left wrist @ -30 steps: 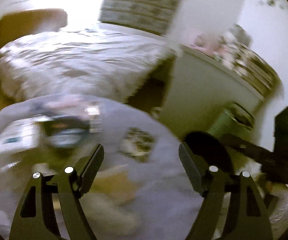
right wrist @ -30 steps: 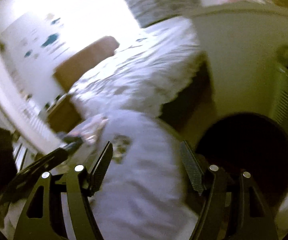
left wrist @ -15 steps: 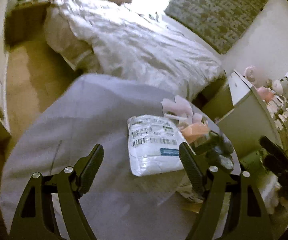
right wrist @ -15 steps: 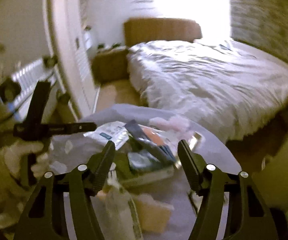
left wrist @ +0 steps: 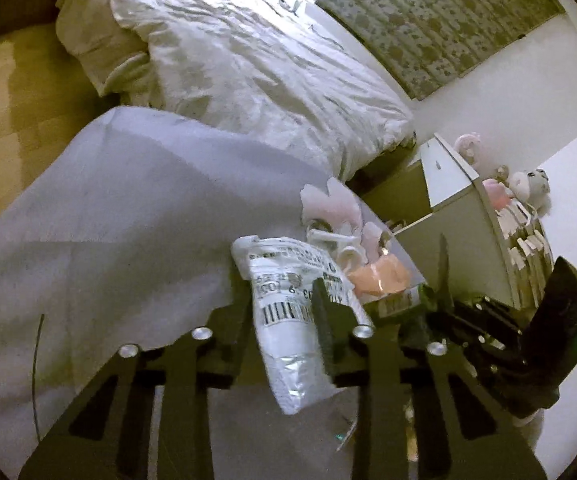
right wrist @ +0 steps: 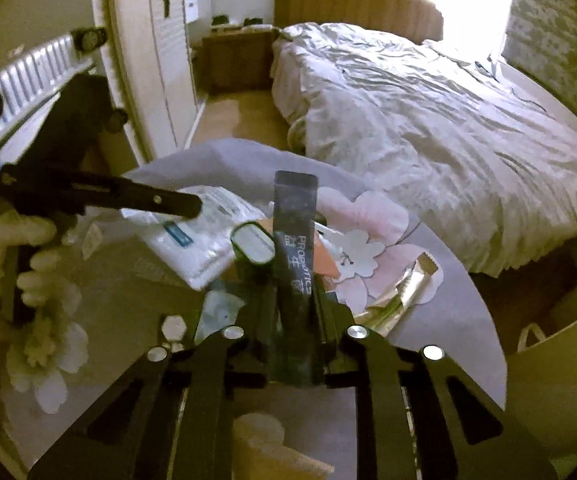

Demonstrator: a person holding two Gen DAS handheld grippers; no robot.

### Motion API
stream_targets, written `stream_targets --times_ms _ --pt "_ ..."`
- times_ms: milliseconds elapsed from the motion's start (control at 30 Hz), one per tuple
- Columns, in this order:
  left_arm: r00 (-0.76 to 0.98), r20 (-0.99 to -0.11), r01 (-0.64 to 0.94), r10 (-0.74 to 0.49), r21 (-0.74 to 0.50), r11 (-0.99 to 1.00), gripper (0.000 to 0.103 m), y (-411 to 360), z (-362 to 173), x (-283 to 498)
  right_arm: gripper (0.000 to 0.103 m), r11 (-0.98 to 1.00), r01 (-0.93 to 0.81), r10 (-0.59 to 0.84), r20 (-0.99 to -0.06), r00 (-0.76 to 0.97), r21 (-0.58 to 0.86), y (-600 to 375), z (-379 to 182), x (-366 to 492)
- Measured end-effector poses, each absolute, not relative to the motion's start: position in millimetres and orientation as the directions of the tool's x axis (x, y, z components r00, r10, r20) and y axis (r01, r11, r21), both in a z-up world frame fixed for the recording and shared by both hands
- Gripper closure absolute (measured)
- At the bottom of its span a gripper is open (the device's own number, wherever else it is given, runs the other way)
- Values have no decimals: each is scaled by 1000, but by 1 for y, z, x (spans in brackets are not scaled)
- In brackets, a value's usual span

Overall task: Collect trash
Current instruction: 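Grasp the white plastic bag with the left gripper while the right grasps a dark wrapper, then drop the white bag and dark wrapper into the black bin with both grippers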

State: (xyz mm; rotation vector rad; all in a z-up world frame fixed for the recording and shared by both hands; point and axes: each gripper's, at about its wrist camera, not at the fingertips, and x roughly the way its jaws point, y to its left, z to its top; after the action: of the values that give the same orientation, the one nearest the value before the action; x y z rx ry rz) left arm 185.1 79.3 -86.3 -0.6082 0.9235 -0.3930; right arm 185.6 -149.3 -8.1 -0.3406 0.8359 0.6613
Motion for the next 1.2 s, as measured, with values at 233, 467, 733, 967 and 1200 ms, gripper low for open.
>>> stream_targets --times_ms 233,467,733,967,1200 --pt "659 -569 102 -492 -581 808 85 72 -44 158 86 796 -595 500 -677 540 113 -180 21 160" --pt "763 -474 193 -438 -480 856 85 39 23 114 86 805 -538 573 -561 598 249 -217 52 122" --pt "772 -408 338 -488 -387 858 85 -34 69 84 86 800 -465 599 -443 667 380 -283 78 78" --pt "711 -410 437 -572 -379 815 85 -105 66 80 86 822 -357 536 -390 749 444 -361 83 44" --pt "620 -436 532 -653 -378 758 85 -186 51 81 86 850 -209 422 -387 820 484 -440 69 15"
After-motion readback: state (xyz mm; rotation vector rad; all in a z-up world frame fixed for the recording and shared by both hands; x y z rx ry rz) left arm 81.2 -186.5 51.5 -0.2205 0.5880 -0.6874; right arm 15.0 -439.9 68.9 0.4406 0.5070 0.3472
